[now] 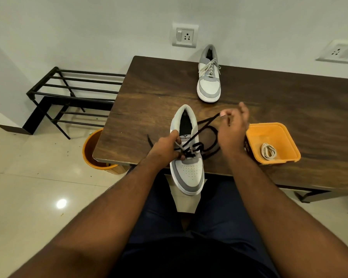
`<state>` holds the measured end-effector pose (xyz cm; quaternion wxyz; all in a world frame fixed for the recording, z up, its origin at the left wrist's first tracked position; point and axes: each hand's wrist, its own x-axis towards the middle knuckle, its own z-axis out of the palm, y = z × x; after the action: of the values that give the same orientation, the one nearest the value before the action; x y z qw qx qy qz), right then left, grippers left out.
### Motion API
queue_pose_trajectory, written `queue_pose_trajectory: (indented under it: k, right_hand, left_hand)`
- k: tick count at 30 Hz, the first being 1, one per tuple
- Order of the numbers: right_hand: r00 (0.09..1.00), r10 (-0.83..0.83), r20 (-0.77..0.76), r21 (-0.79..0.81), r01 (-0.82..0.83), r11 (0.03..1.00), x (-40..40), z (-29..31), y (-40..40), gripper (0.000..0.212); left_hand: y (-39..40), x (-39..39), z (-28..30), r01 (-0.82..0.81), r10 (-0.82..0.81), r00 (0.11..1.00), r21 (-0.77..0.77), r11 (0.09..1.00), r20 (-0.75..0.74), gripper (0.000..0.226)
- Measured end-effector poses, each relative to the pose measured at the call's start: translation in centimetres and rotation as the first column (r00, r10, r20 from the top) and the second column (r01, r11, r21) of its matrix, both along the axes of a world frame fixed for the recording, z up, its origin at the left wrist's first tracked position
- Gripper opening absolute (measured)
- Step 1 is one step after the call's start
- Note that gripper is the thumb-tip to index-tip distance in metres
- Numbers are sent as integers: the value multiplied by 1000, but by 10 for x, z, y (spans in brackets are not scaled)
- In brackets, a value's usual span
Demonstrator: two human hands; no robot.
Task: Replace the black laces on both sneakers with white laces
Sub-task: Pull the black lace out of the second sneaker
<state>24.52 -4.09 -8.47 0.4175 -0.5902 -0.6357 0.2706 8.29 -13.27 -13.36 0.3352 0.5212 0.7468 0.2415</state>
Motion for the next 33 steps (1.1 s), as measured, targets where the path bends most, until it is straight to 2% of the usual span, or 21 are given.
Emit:
queue_pose_trajectory:
  k: [2,3,5,6,7,9,10,12,14,16,18,19,21,23,24,26,28,30,31,33]
  right_hand:
    - [999,-43,-13,36,44,998,3,5,2,9]
    - [999,-10,46,53,8,999,1,5,-1,13]
    - [950,163,267,74,-189,979,-4,-1,-11,19]
    - [873,273,404,51,-320,946,-7,-7,-17,19]
    - [760,367,537,-6,-432,902,-10,-12,-23,19]
    - [549,481,683,-158,-532,832,-16,-23,-30,21]
    - [499,505,704,-211,-533,820,-17,-26,-32,22]
    - [472,524,709,-249,-527,812,-19,-30,-33,21]
    - [530,513,675,-217,-522,825,-18,-28,-30,18]
    - [695,464,550,-162,-456,875,-16,-20,-22,13]
    - [893,302,333,-75,-294,953,-12,-6,-11,9]
    - [958,197,207,-31,-194,980,-10,1,-4,8]
    - [997,47,62,7,-47,999,-4,11,7,9]
    - [992,35,121,20,-37,999,-2,14,9,15]
    - [976,88,197,34,-96,995,-3,13,6,21]
    - [874,277,399,31,-315,949,-9,4,-6,29]
    - [661,446,603,-79,-507,858,-17,-7,-19,25]
    - [486,516,706,-203,-559,804,-24,-18,-27,25]
    - [450,527,721,-241,-550,799,-26,-21,-29,25]
    - [434,533,726,-267,-537,800,-27,-24,-28,24]
  left_hand:
    - [0,0,0,2,-2,1000,-7,1000,1,42]
    - [0,1,0,6,-6,1000,-12,1000,2,42]
    - [2,0,1,11,-11,1000,-14,1000,-1,42]
    - [2,0,1,10,-10,1000,-19,1000,-2,43]
    - [2,1,2,9,-9,1000,-22,1000,-4,43]
    - [2,0,2,7,-7,1000,-16,1000,-9,44]
    - [2,1,2,9,-9,1000,-13,1000,-10,44]
    - [2,1,2,12,-12,1000,-10,1000,-16,45]
    - [2,0,2,16,-16,1000,-9,1000,-21,45]
    - [2,-1,2,8,-9,1000,-13,1000,-25,46]
    - [2,-1,2,1,-1,1000,-22,1000,-12,45]
    - [2,-1,2,0,0,1000,-28,1000,-7,45]
    - [2,-1,2,-3,3,1000,-35,999,4,44]
    - [1,-1,2,-5,5,1000,-37,999,6,44]
    - [1,-1,3,-4,4,1000,-37,999,6,44]
    - [1,-1,4,-2,2,1000,-37,999,-3,45]
    - [2,0,6,1,-1,1000,-31,1000,-16,46]
    - [1,1,7,7,-8,999,-31,1000,-34,46]
    - [1,1,8,11,-13,999,-31,999,-39,46]
    - [0,1,9,9,-10,999,-26,1000,-32,46]
